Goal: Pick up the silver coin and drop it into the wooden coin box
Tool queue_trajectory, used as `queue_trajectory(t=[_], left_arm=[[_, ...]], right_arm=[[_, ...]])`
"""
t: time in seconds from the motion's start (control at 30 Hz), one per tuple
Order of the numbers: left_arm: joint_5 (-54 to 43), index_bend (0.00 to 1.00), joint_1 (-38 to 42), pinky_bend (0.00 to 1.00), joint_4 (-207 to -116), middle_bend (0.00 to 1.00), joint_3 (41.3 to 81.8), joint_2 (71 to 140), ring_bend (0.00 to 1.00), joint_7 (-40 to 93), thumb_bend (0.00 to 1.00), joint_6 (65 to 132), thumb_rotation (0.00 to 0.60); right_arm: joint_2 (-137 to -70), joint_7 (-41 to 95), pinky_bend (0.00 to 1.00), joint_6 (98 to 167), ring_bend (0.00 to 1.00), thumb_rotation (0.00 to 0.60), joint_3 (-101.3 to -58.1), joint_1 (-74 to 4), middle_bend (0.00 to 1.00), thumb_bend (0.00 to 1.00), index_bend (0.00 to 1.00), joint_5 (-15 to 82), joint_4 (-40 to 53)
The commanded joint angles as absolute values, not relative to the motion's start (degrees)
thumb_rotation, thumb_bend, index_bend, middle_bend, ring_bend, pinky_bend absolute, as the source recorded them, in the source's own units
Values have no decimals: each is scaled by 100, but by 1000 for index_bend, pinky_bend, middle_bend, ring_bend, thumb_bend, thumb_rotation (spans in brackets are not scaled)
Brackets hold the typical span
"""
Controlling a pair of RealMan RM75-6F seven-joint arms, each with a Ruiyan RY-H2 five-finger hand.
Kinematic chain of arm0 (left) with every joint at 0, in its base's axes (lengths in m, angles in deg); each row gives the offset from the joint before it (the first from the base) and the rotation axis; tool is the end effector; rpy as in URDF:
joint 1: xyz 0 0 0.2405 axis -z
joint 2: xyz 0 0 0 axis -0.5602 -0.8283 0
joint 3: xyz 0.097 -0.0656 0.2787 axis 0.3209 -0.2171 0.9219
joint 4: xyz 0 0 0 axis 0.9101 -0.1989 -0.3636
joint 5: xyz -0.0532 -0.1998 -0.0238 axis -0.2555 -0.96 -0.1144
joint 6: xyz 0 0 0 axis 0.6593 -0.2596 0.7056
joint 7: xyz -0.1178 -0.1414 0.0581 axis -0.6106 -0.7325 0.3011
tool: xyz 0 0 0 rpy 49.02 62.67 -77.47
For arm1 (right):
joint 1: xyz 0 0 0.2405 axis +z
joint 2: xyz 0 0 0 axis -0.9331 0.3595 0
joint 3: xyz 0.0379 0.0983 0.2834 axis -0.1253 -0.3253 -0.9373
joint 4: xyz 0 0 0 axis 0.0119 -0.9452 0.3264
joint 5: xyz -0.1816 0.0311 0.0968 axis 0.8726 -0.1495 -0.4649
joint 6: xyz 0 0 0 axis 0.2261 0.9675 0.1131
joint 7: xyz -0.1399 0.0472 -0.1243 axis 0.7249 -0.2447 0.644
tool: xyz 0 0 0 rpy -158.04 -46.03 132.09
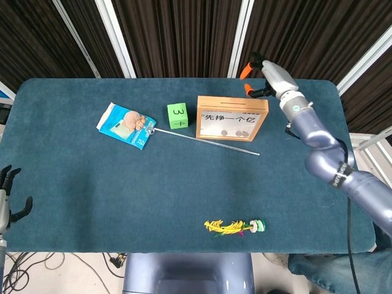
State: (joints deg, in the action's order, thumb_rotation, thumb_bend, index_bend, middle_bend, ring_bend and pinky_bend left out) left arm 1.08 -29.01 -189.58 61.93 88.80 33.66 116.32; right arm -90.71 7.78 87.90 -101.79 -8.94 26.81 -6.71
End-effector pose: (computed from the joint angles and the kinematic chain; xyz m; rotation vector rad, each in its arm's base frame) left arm -0.3695 0.2423 0.1751 -1.1200 -1.0875 -0.8082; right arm -0.0976 -0.6065 0.1852 1.4959 -1.3405 1.2450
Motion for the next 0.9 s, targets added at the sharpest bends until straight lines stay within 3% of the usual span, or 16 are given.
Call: queue_trajectory(t=[0.03,0.17,0.27,0.47,0.67,0.9], left_arm=[[120,151,-2906,0,-18954,26,6202,8877,40,3364,397,11638,600],[237,151,-2922,0,-18926,26,6227,8875,40,3381,397,11715,600],[379,151,-2930,0,-18881,26,6267,8887,40,3397,397,11775,600],[519,151,-2965,0,-18794,27,6314,8928,40,3387,397,11868,600],[580,154,-2991,0,-18762,26,6346,8927,40,3385,397,11899,600],[601,155,-2972,0,-18746,26,6359,8979,40,3577,397,11919,600]], right_arm=[[-8501,1344,0,10119,0,600,-10007,-1655,9,538,394,2930,467],[-8137,1879,0,11058,0,600,-9726,-2292,10,509,305,2992,1396],[-7881,2965,0,12009,0,600,-9266,-2824,10,501,269,3047,2153],[-8249,4667,0,14337,0,600,-8419,-3926,10,500,256,3437,3377],[-8742,5302,0,15665,0,600,-7539,-4860,10,500,226,4176,3508],[-9186,5242,0,16339,0,600,-6790,-5673,10,500,225,4795,3003]])
